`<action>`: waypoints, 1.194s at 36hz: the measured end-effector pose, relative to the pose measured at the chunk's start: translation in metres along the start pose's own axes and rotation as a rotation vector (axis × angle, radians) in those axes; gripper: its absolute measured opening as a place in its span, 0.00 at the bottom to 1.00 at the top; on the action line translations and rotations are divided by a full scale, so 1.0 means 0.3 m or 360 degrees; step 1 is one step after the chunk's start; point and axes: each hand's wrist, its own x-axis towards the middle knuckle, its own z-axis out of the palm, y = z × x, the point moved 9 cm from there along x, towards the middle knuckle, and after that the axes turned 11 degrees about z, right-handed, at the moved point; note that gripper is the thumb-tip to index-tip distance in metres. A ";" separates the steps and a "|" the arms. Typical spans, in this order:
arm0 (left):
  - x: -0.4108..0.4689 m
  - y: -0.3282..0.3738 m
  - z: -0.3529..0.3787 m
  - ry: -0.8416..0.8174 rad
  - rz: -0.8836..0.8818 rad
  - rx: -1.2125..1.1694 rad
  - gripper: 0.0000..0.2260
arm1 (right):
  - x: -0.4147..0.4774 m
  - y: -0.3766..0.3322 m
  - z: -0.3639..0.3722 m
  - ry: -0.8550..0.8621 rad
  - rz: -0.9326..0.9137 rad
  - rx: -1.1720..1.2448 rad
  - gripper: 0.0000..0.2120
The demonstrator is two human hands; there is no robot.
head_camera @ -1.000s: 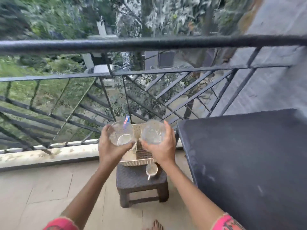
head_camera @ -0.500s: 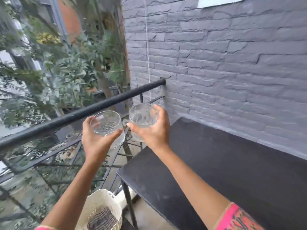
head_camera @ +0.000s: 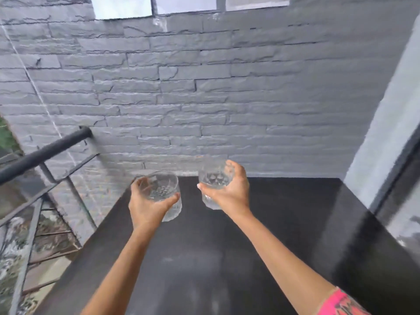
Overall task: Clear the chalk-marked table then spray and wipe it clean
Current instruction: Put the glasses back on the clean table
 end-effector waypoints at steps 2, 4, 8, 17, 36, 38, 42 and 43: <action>-0.016 0.010 0.093 -0.0062 -0.0024 0.0008 0.38 | 0.043 0.059 -0.085 0.0057 0.0039 -0.0055 0.40; -0.030 0.006 0.218 -0.0144 -0.0040 0.0017 0.37 | 0.099 0.139 -0.185 0.0112 0.0097 -0.0097 0.40; -0.057 -0.033 0.393 -0.0263 -0.0143 0.0012 0.37 | 0.179 0.289 -0.306 0.0168 0.0217 -0.0139 0.40; -0.123 -0.197 0.701 -0.0479 -0.0426 0.0126 0.39 | 0.312 0.654 -0.400 0.0121 0.0553 -0.0186 0.43; -0.150 -0.449 0.943 -0.0541 -0.0641 0.0267 0.41 | 0.474 0.963 -0.298 0.0010 0.0722 -0.0280 0.39; -0.153 -0.453 0.950 -0.0535 -0.0641 0.0270 0.41 | 0.475 0.971 -0.294 0.0015 0.0709 -0.0281 0.39; -0.159 -0.459 0.965 -0.0533 -0.0631 0.0280 0.41 | 0.477 0.985 -0.281 -0.0008 0.0674 -0.0309 0.40; -0.161 -0.462 0.967 -0.0532 -0.0630 0.0280 0.41 | 0.475 0.990 -0.279 -0.0017 0.0670 -0.0314 0.41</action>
